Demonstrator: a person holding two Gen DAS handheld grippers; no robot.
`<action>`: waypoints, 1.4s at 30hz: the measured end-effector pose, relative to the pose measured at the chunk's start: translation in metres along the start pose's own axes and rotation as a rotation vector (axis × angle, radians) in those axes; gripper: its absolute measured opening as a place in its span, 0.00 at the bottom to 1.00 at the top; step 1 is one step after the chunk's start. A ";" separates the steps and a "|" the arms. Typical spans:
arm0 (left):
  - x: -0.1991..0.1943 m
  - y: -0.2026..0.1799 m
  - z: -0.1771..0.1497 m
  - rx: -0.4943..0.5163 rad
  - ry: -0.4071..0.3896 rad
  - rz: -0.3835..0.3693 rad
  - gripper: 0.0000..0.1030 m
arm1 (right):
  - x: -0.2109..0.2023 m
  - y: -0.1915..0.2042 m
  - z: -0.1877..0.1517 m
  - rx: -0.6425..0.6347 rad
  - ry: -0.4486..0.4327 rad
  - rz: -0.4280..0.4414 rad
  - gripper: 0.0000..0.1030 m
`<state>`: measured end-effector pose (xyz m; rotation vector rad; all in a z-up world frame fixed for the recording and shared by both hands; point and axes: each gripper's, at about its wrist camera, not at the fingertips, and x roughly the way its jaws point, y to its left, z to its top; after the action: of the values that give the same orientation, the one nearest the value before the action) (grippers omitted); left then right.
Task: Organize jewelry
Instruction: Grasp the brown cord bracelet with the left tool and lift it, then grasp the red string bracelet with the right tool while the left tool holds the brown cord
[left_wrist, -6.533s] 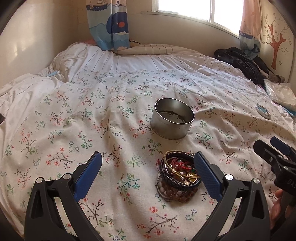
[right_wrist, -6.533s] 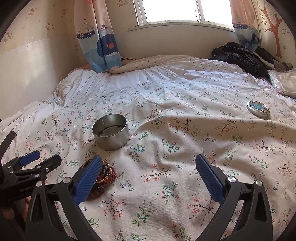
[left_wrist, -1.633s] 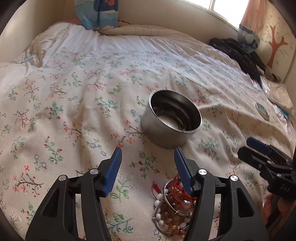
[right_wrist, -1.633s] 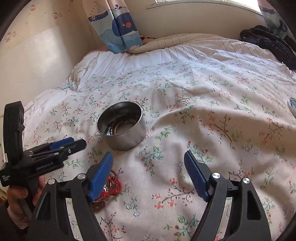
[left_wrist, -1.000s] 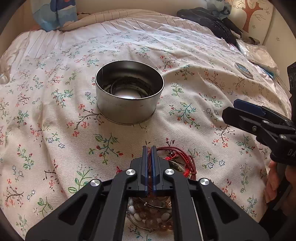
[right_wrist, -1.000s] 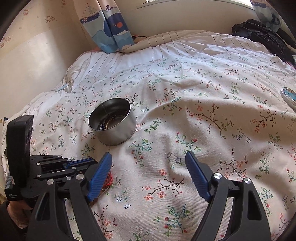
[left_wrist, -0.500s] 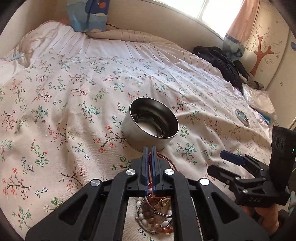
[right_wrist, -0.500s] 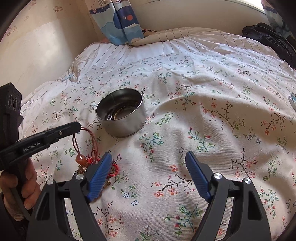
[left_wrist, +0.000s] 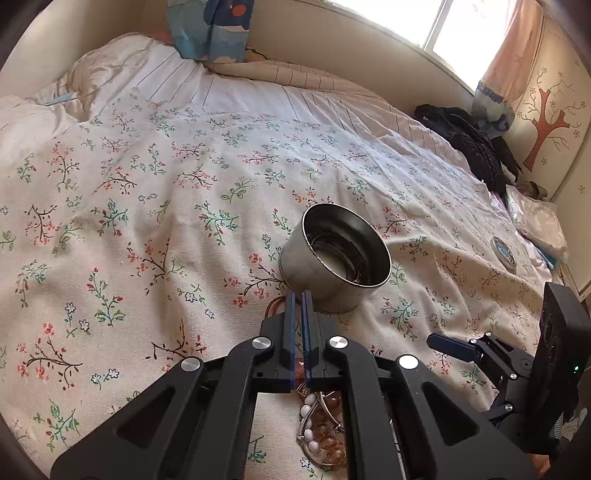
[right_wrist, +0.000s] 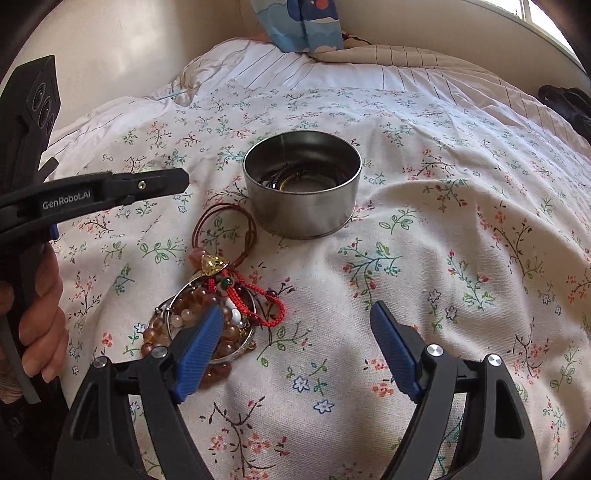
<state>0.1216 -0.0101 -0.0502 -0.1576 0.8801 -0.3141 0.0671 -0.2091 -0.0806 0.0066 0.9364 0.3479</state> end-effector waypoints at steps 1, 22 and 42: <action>0.003 0.001 0.000 0.000 0.011 0.006 0.03 | 0.001 0.000 0.001 0.001 0.001 0.001 0.76; 0.050 0.010 -0.005 0.006 0.148 0.139 0.23 | 0.007 -0.022 0.006 0.109 0.000 0.127 0.56; 0.041 -0.016 -0.009 0.147 0.120 0.147 0.02 | 0.014 -0.023 0.010 0.081 0.015 0.039 0.08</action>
<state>0.1361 -0.0387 -0.0820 0.0631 0.9779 -0.2516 0.0888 -0.2255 -0.0892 0.0965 0.9657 0.3469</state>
